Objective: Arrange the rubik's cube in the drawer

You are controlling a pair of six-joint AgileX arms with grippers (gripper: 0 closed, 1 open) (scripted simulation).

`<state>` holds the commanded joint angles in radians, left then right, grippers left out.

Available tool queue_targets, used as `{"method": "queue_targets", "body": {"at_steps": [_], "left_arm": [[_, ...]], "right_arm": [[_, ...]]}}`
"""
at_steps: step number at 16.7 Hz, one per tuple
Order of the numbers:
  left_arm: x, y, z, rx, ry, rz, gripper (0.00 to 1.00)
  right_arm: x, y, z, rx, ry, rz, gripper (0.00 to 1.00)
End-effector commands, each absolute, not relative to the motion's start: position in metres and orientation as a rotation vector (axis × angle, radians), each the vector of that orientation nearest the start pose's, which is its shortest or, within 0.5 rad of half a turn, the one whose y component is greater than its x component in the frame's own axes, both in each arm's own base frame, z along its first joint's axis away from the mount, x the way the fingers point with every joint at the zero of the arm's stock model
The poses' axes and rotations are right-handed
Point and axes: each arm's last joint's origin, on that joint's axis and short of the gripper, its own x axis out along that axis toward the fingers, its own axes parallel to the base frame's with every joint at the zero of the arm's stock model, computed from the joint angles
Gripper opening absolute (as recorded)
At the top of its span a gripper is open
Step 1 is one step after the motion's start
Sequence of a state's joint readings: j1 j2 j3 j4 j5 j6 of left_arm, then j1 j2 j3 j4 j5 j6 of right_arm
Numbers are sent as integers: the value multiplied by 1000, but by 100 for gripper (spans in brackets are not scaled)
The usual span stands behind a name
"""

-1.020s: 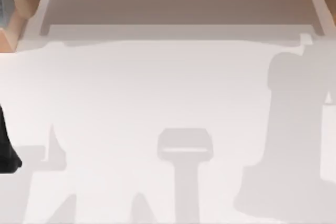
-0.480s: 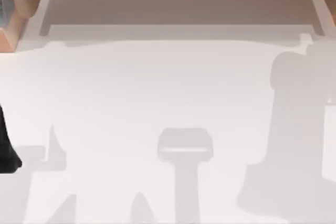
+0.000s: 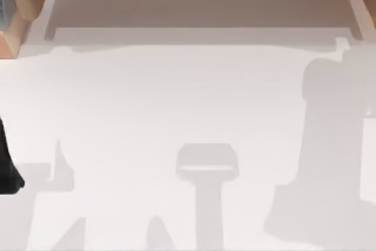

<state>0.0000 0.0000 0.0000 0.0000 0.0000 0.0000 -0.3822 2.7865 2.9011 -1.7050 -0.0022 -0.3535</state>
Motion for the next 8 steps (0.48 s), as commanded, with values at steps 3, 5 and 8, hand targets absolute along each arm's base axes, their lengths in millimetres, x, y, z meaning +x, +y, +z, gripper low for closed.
{"method": "queue_targets", "body": {"at_steps": [3, 5, 8], "left_arm": [[106, -1, 160, 0, 0, 0, 100], [106, -1, 160, 0, 0, 0, 100], [106, -1, 160, 0, 0, 0, 100]], "right_arm": [[474, -182, 181, 26, 1585, 4, 100], [474, -182, 181, 26, 1585, 4, 100], [474, -182, 181, 26, 1585, 4, 100]]}}
